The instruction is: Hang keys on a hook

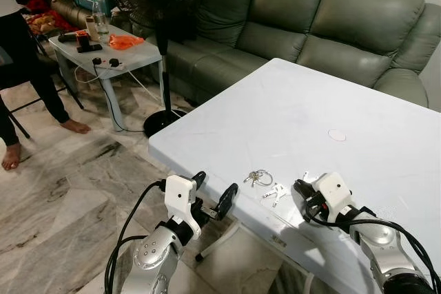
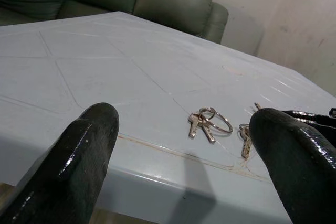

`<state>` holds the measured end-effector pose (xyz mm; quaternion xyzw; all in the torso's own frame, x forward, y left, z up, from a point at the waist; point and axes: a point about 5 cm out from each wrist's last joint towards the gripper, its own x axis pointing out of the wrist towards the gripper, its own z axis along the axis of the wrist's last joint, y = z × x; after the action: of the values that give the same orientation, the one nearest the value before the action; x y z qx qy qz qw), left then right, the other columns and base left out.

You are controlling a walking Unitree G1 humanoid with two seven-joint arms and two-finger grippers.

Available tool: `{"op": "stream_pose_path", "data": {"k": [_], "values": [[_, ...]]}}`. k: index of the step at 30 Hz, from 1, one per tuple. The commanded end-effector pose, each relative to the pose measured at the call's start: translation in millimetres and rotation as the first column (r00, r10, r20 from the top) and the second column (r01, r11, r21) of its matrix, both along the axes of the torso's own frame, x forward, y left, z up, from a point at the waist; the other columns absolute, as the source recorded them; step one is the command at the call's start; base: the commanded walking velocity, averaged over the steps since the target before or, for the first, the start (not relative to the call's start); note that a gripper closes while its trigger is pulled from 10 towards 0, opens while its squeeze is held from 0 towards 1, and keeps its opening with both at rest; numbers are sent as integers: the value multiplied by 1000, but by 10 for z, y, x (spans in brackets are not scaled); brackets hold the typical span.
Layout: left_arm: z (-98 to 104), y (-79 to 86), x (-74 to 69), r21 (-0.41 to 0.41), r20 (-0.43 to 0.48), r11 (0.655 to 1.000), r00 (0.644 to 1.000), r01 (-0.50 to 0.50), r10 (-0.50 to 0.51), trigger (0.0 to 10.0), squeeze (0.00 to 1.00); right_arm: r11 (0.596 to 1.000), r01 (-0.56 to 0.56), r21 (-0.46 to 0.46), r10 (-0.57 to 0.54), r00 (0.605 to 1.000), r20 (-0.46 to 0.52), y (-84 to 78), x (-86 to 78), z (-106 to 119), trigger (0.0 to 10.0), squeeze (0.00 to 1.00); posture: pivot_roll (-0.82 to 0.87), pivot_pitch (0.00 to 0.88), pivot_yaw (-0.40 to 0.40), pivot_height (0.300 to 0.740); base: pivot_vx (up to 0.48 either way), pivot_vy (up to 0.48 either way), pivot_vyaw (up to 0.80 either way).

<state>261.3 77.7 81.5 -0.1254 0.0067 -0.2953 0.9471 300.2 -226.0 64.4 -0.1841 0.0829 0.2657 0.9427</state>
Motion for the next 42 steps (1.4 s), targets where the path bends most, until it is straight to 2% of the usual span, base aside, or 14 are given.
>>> {"op": "stream_pose_path", "data": {"k": [1,2,3,4,17,21,42], "values": [[36,-75,-4,-29,2,1000,1000,11,-11,10000,0,1000,7,-12,-7,1000,1,-60,-4,17,10000,1000,-1,1,-72,740,0,0,0],[36,-75,-4,-29,2,1000,1000,11,-11,10000,0,1000,7,-12,-7,1000,1,-60,-4,17,10000,1000,-1,1,-72,740,0,0,0],[34,-73,-4,-28,1,1000,1000,10,-10,10000,0,999,22,-38,-22,1000,2,-73,4,11,10000,937,-1,1,-72,740,0,0,0],[31,-71,-2,-28,0,1000,1000,8,-8,10000,0,999,4,-37,-4,1000,1,-66,-3,11,10000,0,-1,1,-72,740,0,0,0],[31,-55,-16,-29,-4,1000,1000,1,-1,10000,0,1000,-7,26,7,1000,5,-103,-11,43,10000,0,-1,20,-71,740,0,0,0],[28,-59,-19,-30,-6,1000,1000,3,-4,10000,0,993,9,116,-12,999,30,-125,17,116,10000,0,-1,20,-71,740,0,0,0],[42,-56,-16,-38,-6,999,1000,5,-5,10000,0,998,-32,56,32,999,1,-139,-38,58,10000,0,-3,24,-69,740,0,0,0]]}}
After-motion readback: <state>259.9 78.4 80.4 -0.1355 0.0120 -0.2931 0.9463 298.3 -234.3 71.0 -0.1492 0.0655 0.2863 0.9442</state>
